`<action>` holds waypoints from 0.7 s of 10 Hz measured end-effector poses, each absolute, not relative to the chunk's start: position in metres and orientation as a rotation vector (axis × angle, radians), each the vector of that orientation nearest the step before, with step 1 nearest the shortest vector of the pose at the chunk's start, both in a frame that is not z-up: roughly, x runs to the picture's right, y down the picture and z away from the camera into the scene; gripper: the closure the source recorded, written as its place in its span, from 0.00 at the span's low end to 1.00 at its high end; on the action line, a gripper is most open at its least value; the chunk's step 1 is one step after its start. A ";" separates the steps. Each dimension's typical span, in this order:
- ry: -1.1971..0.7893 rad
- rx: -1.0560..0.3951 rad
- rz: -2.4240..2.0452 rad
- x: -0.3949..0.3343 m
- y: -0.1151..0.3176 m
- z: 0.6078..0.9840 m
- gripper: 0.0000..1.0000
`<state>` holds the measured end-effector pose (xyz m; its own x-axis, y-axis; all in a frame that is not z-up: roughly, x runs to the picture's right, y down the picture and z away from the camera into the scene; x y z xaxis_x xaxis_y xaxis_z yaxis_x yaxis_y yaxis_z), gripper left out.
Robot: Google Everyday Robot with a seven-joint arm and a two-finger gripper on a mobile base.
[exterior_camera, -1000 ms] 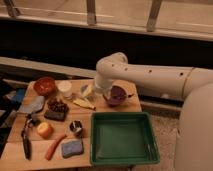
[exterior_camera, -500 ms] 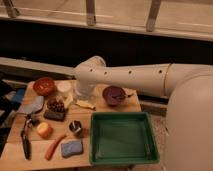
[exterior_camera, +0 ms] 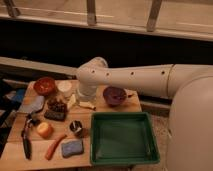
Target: Place brush in table surface
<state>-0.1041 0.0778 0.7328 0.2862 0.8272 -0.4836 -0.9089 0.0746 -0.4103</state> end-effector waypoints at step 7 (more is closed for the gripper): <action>0.025 -0.817 1.131 -0.223 0.066 0.755 0.20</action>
